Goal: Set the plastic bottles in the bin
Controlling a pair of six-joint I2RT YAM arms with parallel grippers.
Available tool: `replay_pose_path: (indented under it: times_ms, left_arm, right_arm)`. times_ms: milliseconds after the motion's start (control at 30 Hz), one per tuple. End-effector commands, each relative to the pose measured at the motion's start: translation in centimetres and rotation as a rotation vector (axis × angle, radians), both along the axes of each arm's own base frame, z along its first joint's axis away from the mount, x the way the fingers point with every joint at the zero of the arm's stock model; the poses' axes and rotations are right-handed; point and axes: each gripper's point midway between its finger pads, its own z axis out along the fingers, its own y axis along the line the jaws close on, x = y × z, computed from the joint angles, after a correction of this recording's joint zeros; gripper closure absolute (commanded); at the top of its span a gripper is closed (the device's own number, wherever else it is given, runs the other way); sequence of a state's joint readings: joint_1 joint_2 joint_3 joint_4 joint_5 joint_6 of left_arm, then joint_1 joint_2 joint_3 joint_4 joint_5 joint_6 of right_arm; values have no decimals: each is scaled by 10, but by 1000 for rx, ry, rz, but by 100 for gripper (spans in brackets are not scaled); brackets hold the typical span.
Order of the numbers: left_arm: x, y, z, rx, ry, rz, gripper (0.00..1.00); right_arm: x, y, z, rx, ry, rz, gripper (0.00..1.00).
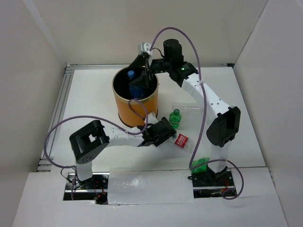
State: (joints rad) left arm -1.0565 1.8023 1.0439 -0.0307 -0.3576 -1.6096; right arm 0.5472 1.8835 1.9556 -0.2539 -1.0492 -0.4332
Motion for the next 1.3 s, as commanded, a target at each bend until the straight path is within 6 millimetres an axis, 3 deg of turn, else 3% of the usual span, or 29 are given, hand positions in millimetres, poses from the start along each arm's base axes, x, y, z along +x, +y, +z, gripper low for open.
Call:
replay_pose_path:
  times_ms: [0, 33, 100, 133, 167, 200, 233, 300, 333, 367, 467, 500, 567, 600, 667, 700, 767, 800, 833, 900, 933, 1100, 1133, 1167, 1200, 1233, 1267]
  left_arm:
    - [-10, -9, -31, 76, 77, -49, 0]
    - [-11, -11, -35, 79, 74, -68, 2]
    - [-11, -10, -40, 93, 77, -75, 10]
    - [-12, -8, -47, 115, 77, -89, 15]
    - [-12, -8, -47, 121, 73, -97, 21]
    - [-12, -8, -47, 121, 73, -97, 34]
    - [-13, -7, -44, 124, 57, -117, 44]
    - [-15, -2, -34, 122, 33, -140, 63]
    - [-22, -3, -29, 130, 15, -188, 77]
    - [-30, 2, -27, 140, 6, -215, 82]
    - [-46, 7, 17, 135, -88, -323, 98]
    - [-43, 13, 51, 124, -174, -317, 100]
    - [-38, 19, 100, 157, -322, -373, 100]
    - [-32, 22, 126, 156, -396, -370, 100]
    - [-14, 37, 204, 183, -627, -348, 100]
    - [2, 49, 229, 200, -691, -306, 100]
    - [21, 69, 270, 276, -803, -267, 100]
    - [34, 82, 303, 278, -864, -216, 100]
    - [44, 91, 323, 295, -916, -157, 100]
    - [61, 111, 348, 377, -989, -100, 100]
    - [75, 131, 363, 407, -1005, -18, 100]
    - [134, 217, 373, 607, -978, 298, 98]
    - [139, 216, 369, 639, -973, 293, 96]
    - [156, 226, 356, 698, -940, 307, 93]
    - [166, 237, 348, 746, -912, 314, 83]
    - [171, 233, 336, 780, -890, 287, 83]
    - [179, 240, 326, 812, -860, 289, 73]
  right_arm:
    - [8, -47, 52, 67, -64, -119, 6]
    - [22, -68, 41, 46, -31, -172, 6]
    - [22, -97, 40, 34, -11, -238, 6]
    - [35, -122, 17, 1, 27, -304, 6]
    - [30, -139, 14, -15, 42, -333, 6]
    - [31, -153, 6, -30, 52, -364, 6]
    - [38, -181, -18, -50, 118, -421, 6]
    - [30, -210, -29, -51, 179, -465, 7]
    - [23, -220, -50, -62, 240, -461, 9]
    - [24, -239, -59, -71, 257, -499, 11]
    - [7, -268, -87, -102, 317, -552, 11]
    - [-6, -272, -96, -125, 349, -555, 11]
    - [-18, -282, -125, -182, 353, -551, 8]
    - [-33, -281, -133, -206, 371, -533, 8]
    - [-46, -287, -161, -251, 383, -534, 6]
    - [-52, -290, -166, -257, 379, -539, 4]
    - [-61, -289, -180, -264, 402, -532, 4]
    - [-62, -292, -185, -269, 395, -533, 4]
    - [-67, -290, -185, -263, 393, -520, 4]
    - [-76, -284, -190, -260, 395, -477, 3]
    - [-82, -278, -195, -261, 407, -451, 3]
    - [-90, -255, -205, -247, 421, -381, 3]
    - [-88, -252, -204, -243, 411, -376, 2]
    - [-83, -250, -206, -249, 383, -383, 0]
    - [-82, -249, -212, -258, 409, -402, 0]
    - [-77, -250, -215, -259, 409, -424, 0]
    - [-75, -244, -217, -266, 403, -426, 0]
